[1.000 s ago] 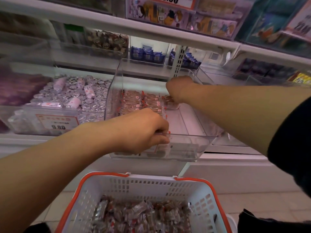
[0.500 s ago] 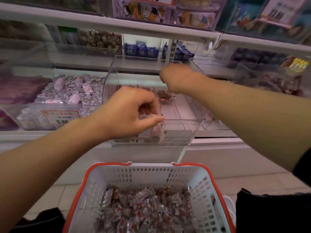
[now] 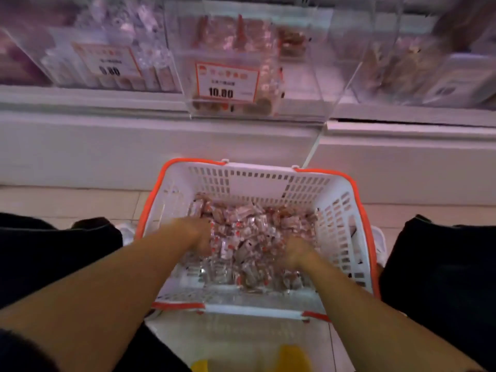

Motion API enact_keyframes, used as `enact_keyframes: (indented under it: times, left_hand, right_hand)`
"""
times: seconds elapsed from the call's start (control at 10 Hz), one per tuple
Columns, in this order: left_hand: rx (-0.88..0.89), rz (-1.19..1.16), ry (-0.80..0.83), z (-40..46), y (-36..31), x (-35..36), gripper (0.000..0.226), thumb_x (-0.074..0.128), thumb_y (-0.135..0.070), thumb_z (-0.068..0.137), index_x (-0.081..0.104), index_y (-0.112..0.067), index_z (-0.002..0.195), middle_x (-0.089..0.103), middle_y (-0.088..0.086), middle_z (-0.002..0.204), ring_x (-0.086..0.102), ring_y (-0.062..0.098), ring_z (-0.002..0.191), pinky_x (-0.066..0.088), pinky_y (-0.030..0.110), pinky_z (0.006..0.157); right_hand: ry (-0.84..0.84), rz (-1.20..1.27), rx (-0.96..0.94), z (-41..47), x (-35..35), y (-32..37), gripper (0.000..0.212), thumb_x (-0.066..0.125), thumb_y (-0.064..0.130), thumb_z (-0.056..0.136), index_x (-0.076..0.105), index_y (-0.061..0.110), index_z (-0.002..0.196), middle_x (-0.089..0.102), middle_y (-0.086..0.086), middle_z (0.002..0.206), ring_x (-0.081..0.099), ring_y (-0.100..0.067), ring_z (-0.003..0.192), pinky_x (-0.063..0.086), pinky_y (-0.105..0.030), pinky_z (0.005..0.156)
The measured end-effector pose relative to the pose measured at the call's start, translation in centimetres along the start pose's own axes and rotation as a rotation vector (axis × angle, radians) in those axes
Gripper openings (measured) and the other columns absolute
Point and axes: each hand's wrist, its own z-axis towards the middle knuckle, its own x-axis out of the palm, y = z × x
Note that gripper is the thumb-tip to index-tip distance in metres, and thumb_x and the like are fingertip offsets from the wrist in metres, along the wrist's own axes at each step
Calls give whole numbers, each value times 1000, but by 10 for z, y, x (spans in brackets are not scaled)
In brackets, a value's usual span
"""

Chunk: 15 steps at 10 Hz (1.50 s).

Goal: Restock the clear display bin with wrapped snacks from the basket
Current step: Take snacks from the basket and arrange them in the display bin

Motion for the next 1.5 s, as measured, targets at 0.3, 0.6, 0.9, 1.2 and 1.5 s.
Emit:
enact_keyframes:
  times: [0.3, 0.6, 0.9, 1.2, 1.5]
  left_hand:
    - [-512, -1104, 46, 74, -26, 111, 73, 61, -53, 91, 50, 1, 138, 52, 21, 141, 53, 37, 127, 47, 43, 103]
    - [-528, -1137, 52, 109, -36, 127, 51, 67, -33, 89, 57, 2, 126, 64, 19, 123, 63, 32, 112, 53, 35, 92]
    - [-269, -1079, 234, 93, -49, 128, 56, 75, -36, 85, 60, 3, 123, 64, 18, 105, 64, 32, 91, 53, 43, 90]
    - [-305, -1147, 130, 75, -44, 114, 42, 74, -27, 88, 62, 4, 114, 61, 14, 81, 54, 21, 66, 52, 34, 71]
    - [-224, -1718, 167, 56, -40, 93, 20, 64, -10, 93, 61, -3, 111, 68, 15, 111, 72, 23, 95, 61, 33, 70]
  right_hand:
    - [190, 214, 197, 54, 66, 1, 125, 87, 64, 54, 35, 1, 149, 40, -16, 153, 43, -35, 136, 43, -41, 109]
    - [20, 272, 143, 71, 76, 15, 37, 87, 38, 62, 69, 14, 84, 70, -6, 83, 65, -18, 69, 56, -30, 64]
    - [259, 235, 186, 57, 47, 35, 34, 83, 2, 73, 62, -3, 99, 71, -17, 87, 72, -26, 67, 63, -41, 64]
    - [193, 248, 169, 26, 25, 6, 23, 73, 1, 85, 64, -4, 106, 71, -20, 98, 73, -31, 91, 60, -45, 82]
    - [152, 730, 23, 2, -5, -8, 24, 75, 5, 85, 60, 11, 102, 72, -12, 105, 70, -26, 96, 57, -47, 90]
